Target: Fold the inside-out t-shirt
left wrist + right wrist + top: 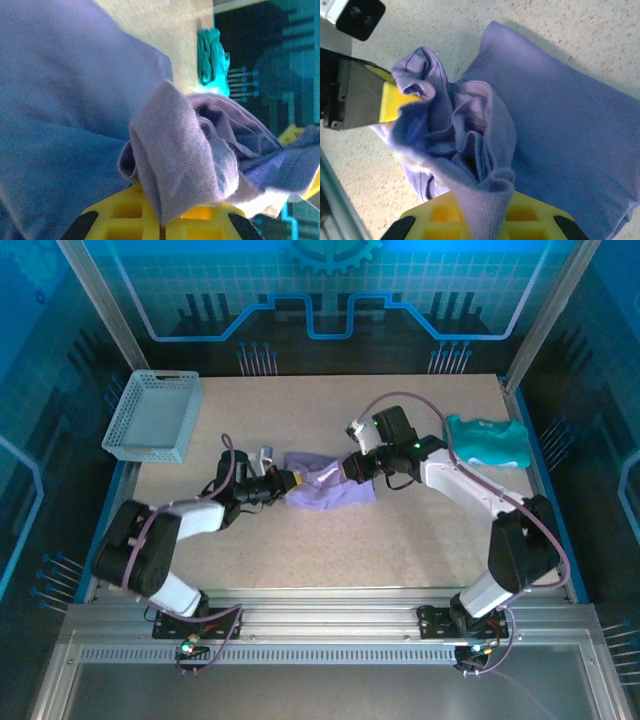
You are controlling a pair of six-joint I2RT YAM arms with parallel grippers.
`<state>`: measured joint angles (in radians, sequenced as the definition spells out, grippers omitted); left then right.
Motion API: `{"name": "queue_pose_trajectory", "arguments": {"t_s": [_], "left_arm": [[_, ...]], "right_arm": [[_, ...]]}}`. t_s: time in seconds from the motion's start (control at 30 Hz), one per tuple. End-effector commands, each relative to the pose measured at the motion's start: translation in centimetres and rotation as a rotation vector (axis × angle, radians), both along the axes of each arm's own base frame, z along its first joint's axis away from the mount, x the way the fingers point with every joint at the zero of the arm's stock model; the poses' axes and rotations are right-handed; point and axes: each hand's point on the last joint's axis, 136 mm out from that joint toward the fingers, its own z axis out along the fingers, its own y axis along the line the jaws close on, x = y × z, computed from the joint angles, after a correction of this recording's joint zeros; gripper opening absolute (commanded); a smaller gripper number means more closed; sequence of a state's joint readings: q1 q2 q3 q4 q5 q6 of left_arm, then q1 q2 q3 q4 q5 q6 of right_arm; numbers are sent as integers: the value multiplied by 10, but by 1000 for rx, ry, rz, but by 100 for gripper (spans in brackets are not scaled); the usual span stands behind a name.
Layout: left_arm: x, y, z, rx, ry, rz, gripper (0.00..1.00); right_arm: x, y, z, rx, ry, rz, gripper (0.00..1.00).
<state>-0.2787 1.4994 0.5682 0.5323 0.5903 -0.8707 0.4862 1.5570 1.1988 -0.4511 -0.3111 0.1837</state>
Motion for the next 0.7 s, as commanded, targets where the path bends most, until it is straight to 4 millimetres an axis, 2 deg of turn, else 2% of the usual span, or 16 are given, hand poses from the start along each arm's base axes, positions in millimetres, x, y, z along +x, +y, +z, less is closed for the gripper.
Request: {"name": "queue_pose_trajectory", "arguments": {"t_s": [0.0, 0.1, 0.23, 0.43, 0.5, 0.57, 0.67], "left_arm": [[0, 6, 15, 109, -97, 35, 0], [8, 18, 4, 220, -88, 76, 0], [31, 26, -11, 335, -89, 94, 0], [52, 33, -52, 401, 33, 99, 5], [57, 38, -66, 429, 72, 112, 8], [64, 43, -79, 446, 109, 125, 18], [70, 47, -80, 458, 133, 131, 28]], "right_arm": [[6, -14, 2, -36, -17, -69, 0], [23, -17, -10, -78, -3, -90, 0], [55, -13, -29, -129, 19, -98, 2], [85, -7, -87, -232, 130, -105, 8], [93, -11, -104, -273, 160, -125, 14], [102, -17, -114, -304, 184, -152, 23], [114, -22, -105, -312, 181, -173, 37]]}}
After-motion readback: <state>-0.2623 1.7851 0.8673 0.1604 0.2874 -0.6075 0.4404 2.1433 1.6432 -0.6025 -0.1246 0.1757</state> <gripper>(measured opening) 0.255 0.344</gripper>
